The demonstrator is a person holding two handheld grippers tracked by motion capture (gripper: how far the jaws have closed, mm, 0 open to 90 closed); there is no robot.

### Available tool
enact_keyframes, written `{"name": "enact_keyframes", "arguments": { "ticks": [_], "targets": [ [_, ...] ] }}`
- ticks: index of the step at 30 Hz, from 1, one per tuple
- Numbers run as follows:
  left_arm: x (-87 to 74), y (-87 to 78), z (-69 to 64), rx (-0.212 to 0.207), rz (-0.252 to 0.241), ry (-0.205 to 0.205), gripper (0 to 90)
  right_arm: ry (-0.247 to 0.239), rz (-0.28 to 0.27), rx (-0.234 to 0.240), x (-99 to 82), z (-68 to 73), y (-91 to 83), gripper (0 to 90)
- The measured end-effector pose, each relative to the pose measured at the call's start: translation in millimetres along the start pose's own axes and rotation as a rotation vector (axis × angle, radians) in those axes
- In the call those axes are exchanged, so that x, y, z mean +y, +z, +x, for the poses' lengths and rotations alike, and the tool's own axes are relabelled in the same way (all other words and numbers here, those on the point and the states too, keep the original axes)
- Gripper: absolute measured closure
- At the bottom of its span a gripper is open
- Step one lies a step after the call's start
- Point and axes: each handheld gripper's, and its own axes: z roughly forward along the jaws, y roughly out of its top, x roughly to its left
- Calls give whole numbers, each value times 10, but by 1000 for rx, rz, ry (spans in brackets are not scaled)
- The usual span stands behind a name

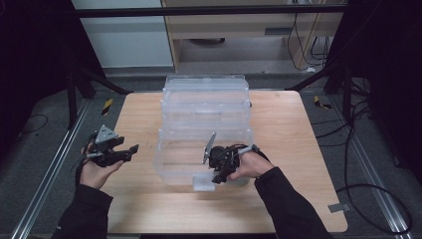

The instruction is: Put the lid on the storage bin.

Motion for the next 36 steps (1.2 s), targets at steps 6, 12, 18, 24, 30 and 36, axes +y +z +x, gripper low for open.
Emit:
{"name": "enact_keyframes", "arguments": {
  "ticks": [6, 12, 18, 24, 30, 36],
  "targets": [
    [210, 14, -43, -47, -4, 62, 359, -4, 1, -3, 1, 5, 2, 672],
    [363, 46, -87, -75, -4, 105, 362, -4, 3, -3, 1, 7, 0, 673],
    [553, 49, -106, -92, -1, 164, 370, -7, 12, -5, 11, 9, 0, 673],
    [756, 41, -117, -145, -25, 218, 387, -10, 11, -7, 9, 12, 0, 673],
    [926, 78, -138, -201, -27, 320, 382, -7, 12, -11, 10, 19, 0, 673],
    [1050, 139, -176, -233, 3, 401, 370, -8, 10, -11, 10, 20, 1, 673]
  ]
}}
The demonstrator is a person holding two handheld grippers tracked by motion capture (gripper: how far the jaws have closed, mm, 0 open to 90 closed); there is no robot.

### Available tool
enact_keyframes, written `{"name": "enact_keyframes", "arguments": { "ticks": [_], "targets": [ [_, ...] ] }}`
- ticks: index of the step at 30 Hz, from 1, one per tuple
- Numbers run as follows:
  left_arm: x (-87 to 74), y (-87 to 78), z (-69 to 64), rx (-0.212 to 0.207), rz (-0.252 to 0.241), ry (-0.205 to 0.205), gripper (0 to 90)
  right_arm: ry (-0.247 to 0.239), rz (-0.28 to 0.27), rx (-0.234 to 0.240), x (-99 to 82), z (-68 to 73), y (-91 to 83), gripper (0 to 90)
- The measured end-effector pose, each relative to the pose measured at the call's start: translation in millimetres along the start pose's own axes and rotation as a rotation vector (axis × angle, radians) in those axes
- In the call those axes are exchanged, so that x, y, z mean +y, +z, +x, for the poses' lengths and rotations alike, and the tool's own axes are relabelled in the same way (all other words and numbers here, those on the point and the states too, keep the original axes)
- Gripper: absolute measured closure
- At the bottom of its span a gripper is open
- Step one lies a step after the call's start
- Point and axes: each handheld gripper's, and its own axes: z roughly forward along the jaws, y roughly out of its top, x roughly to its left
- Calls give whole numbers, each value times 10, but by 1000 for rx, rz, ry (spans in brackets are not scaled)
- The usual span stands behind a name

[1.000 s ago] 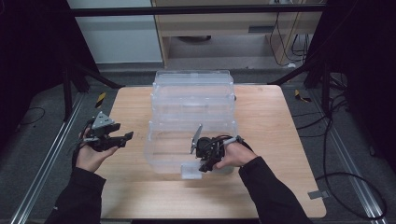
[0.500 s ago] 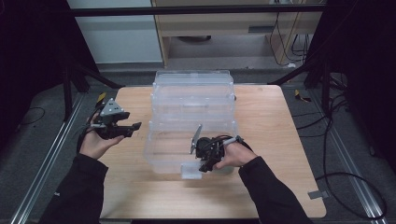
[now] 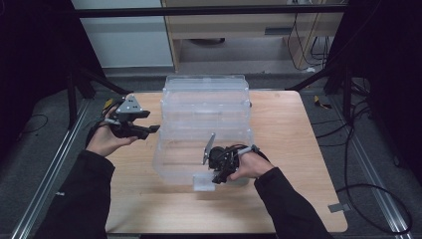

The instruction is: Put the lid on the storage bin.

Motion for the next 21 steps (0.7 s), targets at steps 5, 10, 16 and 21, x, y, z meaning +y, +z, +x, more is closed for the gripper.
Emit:
{"name": "enact_keyframes", "arguments": {
  "ticks": [5, 10, 16, 21],
  "targets": [
    [93, 47, 50, -27, 24, 57, 373, -5, 4, 2, 3, -3, 2, 671],
    [202, 54, 61, -47, 37, 82, 395, -2, 4, 6, 3, -4, 3, 671],
    [341, 58, 91, -54, 45, 111, 422, -3, 3, 3, 3, -1, 3, 672],
    [539, 95, 293, -34, 45, 433, 435, -5, 2, 4, 3, 1, 3, 672]
  ]
}}
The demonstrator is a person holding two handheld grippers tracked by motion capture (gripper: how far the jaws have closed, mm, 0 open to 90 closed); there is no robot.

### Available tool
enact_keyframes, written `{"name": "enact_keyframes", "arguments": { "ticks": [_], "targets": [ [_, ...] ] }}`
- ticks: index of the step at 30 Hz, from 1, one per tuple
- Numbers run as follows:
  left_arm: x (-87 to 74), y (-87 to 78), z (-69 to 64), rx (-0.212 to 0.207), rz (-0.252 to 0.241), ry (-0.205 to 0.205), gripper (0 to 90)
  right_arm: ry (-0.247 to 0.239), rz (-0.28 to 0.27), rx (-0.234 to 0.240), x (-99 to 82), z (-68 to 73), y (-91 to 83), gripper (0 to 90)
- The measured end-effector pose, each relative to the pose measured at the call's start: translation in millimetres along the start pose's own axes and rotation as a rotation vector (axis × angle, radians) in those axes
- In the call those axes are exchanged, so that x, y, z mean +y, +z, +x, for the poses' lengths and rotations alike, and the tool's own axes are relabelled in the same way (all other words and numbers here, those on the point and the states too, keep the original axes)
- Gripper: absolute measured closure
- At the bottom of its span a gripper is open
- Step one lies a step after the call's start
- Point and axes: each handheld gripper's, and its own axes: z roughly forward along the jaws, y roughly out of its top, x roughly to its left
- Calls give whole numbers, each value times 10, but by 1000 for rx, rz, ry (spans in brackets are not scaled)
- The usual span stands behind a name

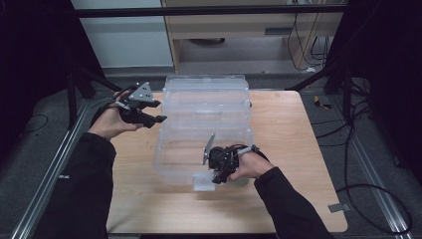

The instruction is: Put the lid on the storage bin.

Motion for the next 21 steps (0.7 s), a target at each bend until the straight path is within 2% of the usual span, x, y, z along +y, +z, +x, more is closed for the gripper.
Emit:
{"name": "enact_keyframes", "arguments": {
  "ticks": [1, 3, 5, 6, 7, 8, 10, 21],
  "targets": [
    [12, 3, -2, 22, 4, -14, 438, -1, 0, 0, 0, 0, 0, 672],
    [26, 17, -20, 28, 4, -45, 444, 3, 2, -2, 2, 2, -1, 673],
    [46, 49, -39, -8, 2, -91, 456, -1, 3, 0, 3, -3, -2, 672],
    [58, 54, -11, 5, 5, -59, 457, -2, 6, 1, 4, -3, -3, 672],
    [78, 73, 31, -7, 3, -18, 459, -3, 4, -3, 4, -1, 0, 672],
    [87, 81, 46, -15, 7, -7, 461, -2, 5, -3, 5, 1, -1, 672],
    [103, 100, 54, -3, 18, -16, 465, -7, 4, -2, 3, -2, -1, 673],
    [200, 230, 150, -15, 50, 31, 496, -5, 6, 5, 4, -7, -2, 673]
  ]
}}
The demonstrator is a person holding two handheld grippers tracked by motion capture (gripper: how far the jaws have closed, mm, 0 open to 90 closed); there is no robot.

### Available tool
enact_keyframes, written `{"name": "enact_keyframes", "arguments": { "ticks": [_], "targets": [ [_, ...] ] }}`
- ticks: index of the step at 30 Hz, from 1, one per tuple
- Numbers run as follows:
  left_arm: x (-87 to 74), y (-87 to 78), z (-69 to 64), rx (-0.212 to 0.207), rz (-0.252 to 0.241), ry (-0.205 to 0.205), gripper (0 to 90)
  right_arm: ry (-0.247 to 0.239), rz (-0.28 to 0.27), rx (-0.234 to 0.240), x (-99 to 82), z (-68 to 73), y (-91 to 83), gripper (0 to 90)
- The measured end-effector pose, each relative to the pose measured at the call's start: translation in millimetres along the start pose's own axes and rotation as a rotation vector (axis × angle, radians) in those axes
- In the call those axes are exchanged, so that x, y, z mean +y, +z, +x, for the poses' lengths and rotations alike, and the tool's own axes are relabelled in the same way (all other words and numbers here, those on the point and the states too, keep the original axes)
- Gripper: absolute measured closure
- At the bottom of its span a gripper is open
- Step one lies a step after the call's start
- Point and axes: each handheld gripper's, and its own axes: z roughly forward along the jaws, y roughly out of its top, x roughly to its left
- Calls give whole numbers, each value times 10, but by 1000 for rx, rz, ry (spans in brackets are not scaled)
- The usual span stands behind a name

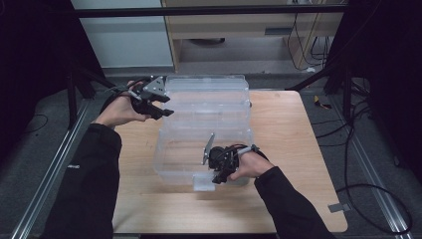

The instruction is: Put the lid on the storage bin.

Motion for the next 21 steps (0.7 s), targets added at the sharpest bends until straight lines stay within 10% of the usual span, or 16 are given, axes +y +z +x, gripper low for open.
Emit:
{"name": "enact_keyframes", "arguments": {
  "ticks": [21],
  "targets": [
    [291, 304, -53, -3, 69, 105, 526, -2, 5, -1, 6, -2, 1, 673]
  ]
}}
